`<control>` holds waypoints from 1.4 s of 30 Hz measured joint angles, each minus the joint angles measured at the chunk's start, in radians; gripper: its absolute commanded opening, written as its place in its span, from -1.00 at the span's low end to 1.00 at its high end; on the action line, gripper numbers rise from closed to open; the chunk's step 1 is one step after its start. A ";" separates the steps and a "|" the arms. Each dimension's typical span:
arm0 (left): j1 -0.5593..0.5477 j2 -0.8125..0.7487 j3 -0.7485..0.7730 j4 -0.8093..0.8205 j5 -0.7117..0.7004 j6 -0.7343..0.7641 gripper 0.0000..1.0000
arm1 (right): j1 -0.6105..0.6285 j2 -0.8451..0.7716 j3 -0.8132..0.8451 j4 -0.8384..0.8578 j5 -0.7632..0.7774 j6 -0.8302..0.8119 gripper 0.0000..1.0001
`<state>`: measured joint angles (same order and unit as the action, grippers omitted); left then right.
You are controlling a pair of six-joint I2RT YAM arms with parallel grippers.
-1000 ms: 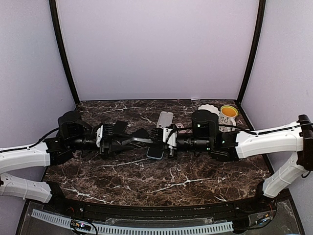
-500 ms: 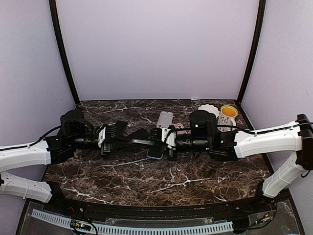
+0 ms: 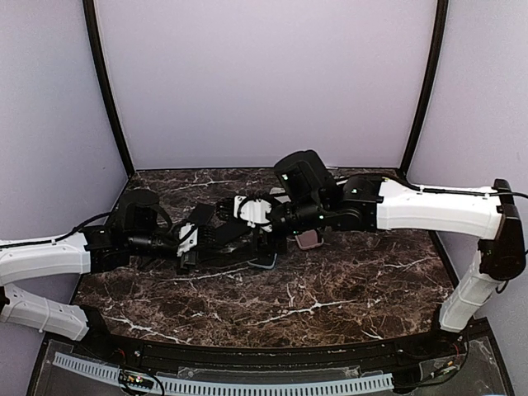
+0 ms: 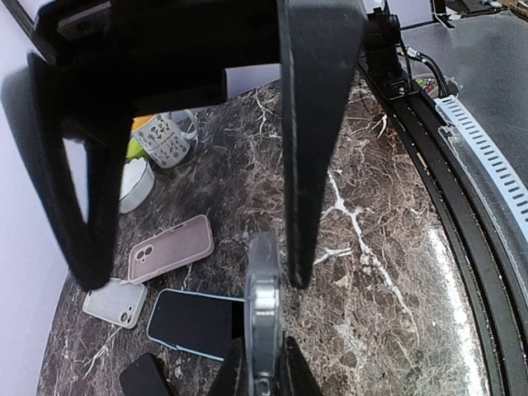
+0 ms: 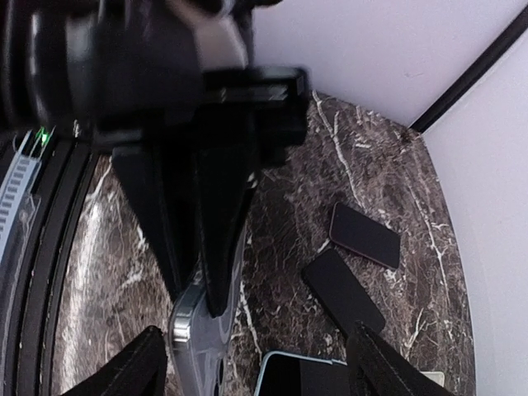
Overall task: Take the phone out of the phone case
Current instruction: Pass from the left arm to the right
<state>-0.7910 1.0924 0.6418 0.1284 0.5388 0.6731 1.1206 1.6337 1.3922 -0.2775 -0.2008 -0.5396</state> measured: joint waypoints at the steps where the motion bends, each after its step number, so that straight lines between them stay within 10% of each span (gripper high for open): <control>1: -0.002 0.000 0.003 -0.010 -0.006 0.005 -1.00 | 0.001 0.022 0.021 -0.051 0.003 0.006 0.39; 15: -0.014 0.007 0.014 -0.061 -0.086 0.033 -1.00 | 0.004 0.113 0.081 -0.208 0.019 0.038 -0.07; 35: -0.011 -0.008 0.014 -0.033 -0.113 0.000 -0.98 | 0.011 0.090 -0.025 -0.008 0.027 0.096 -1.00; 42: -0.010 -0.031 0.014 -0.021 -0.117 0.011 0.51 | 0.012 0.090 -0.051 0.023 0.048 0.097 -1.00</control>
<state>-0.8013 1.0618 0.6556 0.1070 0.4217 0.6838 1.1324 1.7237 1.3415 -0.2550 -0.1532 -0.4423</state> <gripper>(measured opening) 0.481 0.125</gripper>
